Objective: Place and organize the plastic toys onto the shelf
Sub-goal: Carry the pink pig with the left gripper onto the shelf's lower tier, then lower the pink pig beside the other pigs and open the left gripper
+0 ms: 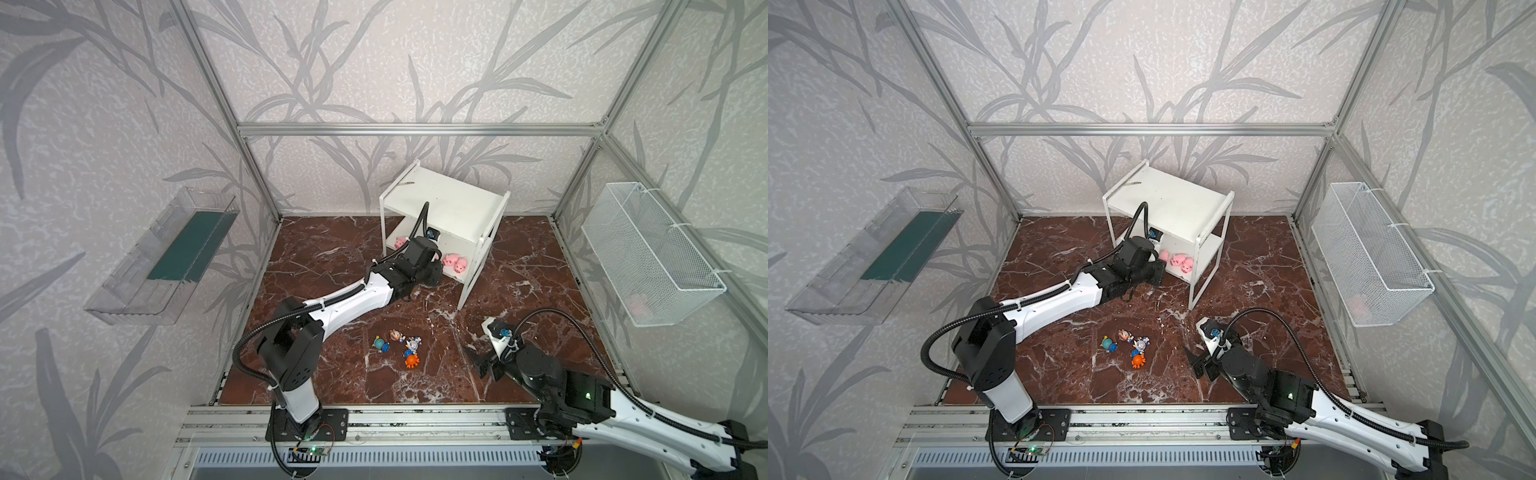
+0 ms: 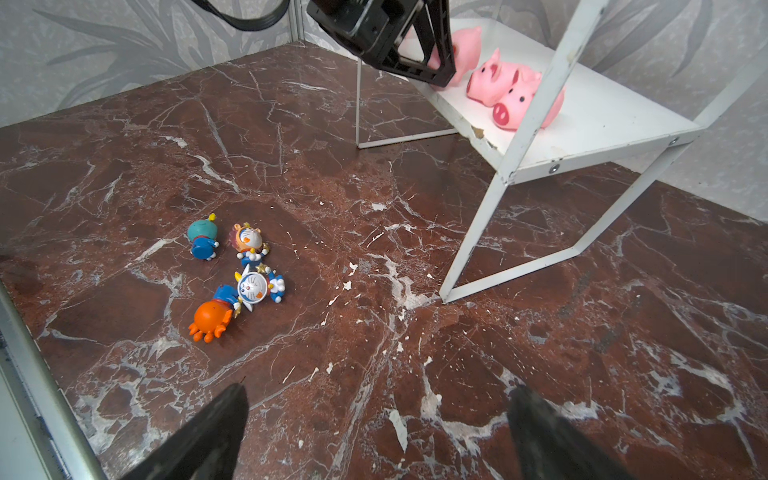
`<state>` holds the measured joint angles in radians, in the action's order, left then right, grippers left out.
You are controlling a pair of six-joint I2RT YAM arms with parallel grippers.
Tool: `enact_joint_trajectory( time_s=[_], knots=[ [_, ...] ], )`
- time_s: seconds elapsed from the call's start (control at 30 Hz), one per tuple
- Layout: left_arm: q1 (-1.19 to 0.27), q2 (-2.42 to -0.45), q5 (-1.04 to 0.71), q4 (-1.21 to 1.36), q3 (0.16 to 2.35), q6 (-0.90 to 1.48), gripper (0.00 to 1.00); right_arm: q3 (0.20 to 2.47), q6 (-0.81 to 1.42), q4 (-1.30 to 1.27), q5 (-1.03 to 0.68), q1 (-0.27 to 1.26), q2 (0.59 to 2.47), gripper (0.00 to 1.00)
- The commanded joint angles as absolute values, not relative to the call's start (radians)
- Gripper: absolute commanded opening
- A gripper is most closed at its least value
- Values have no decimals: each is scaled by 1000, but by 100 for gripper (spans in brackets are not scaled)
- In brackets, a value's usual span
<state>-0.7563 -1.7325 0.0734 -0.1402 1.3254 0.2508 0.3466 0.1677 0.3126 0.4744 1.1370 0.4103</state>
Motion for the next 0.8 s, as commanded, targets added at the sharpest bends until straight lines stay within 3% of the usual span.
enact_joint_trajectory(
  time_s=[0.0,0.43,0.77],
  knots=[
    [-750,-1744,97,-101,1337,258,22,347,175,312,486,1136,399,97],
    [-751,-1773,110,-63,1344,258,22,344,178,312,485,1136,399,97],
    [-751,-1780,107,-71,1350,262,32,341,180,314,483,1136,397,97]
  ],
)
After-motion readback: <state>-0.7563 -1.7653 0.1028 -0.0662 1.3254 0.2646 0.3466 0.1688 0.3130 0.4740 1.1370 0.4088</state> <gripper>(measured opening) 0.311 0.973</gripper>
